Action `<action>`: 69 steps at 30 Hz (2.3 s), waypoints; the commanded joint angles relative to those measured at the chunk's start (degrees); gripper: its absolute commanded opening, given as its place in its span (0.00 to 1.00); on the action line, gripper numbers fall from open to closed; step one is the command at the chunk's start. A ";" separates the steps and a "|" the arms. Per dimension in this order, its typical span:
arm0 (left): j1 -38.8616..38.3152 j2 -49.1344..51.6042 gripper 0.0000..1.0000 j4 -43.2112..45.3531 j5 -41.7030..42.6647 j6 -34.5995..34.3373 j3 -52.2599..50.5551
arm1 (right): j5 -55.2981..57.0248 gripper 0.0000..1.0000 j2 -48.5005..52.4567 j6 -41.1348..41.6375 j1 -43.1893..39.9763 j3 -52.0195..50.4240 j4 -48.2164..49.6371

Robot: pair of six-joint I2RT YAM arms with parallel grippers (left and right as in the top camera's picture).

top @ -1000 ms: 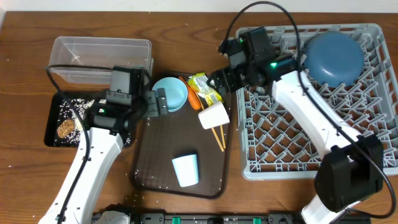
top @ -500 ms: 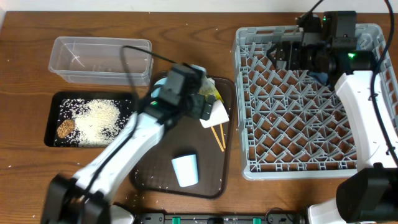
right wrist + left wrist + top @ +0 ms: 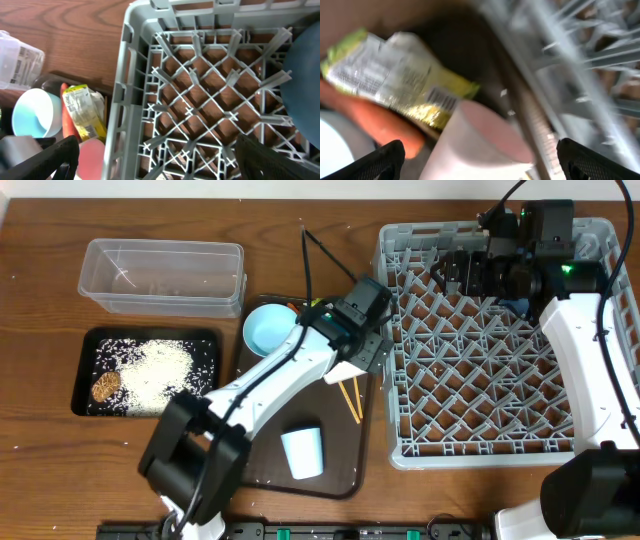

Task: Sort waste into correct bins and load items into the dishwasher rack
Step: 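Reach the left gripper to the pink cup on the tray and grasp it, then lift the pink cup high with the left gripper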

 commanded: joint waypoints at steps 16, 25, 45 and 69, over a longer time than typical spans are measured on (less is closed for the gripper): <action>0.46 0.87 0.86 -7.37 -6.08 -9.97 0.94 | 1.73 0.94 -0.37 -1.31 -0.22 0.50 -1.42; 0.46 -0.17 0.65 -15.28 -6.08 -10.14 1.03 | 1.70 0.95 -0.37 -1.27 -0.22 0.50 -1.49; 0.39 -3.39 0.25 -22.03 -10.80 -11.58 1.09 | 1.68 0.96 -0.37 -1.29 -0.22 0.48 -1.46; -4.15 9.46 0.66 -26.03 -22.64 -11.23 5.44 | 1.70 0.98 -0.37 -1.31 -0.22 0.46 -1.90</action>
